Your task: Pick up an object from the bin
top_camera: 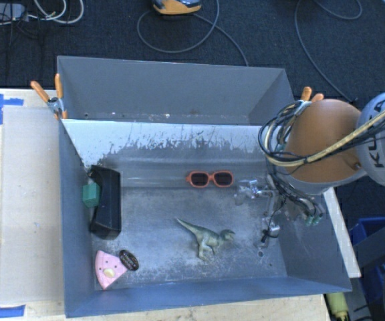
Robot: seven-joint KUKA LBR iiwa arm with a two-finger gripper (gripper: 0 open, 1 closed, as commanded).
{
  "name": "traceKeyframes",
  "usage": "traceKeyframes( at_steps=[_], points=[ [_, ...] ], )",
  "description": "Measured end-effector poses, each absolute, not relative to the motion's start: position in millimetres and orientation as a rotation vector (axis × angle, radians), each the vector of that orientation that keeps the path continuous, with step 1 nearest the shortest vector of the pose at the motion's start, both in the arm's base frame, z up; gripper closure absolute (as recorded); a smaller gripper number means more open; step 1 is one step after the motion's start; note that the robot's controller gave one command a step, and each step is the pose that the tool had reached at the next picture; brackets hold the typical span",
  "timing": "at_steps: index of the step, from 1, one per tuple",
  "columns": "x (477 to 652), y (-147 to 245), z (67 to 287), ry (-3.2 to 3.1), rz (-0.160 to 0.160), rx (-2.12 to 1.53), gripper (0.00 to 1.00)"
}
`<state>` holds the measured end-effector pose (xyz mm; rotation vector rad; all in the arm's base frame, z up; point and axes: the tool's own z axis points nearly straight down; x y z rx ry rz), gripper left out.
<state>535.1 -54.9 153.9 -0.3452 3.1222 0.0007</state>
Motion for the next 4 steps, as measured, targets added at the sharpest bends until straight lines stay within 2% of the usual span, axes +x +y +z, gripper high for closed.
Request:
traceKeyframes(
  at_steps=[1,2,3,4],
  points=[
    [544.2,-32.9,108.6,3.137,0.002,-0.192,0.0],
    [536.4,-13.5,86.4,3.141,0.003,-0.164,0.0],
    [497.5,-46.2,76.4,3.146,0.003,0.043,1.0],
    [497.6,-46.1,76.4,3.145,0.003,0.042,1.0]
  ],
)
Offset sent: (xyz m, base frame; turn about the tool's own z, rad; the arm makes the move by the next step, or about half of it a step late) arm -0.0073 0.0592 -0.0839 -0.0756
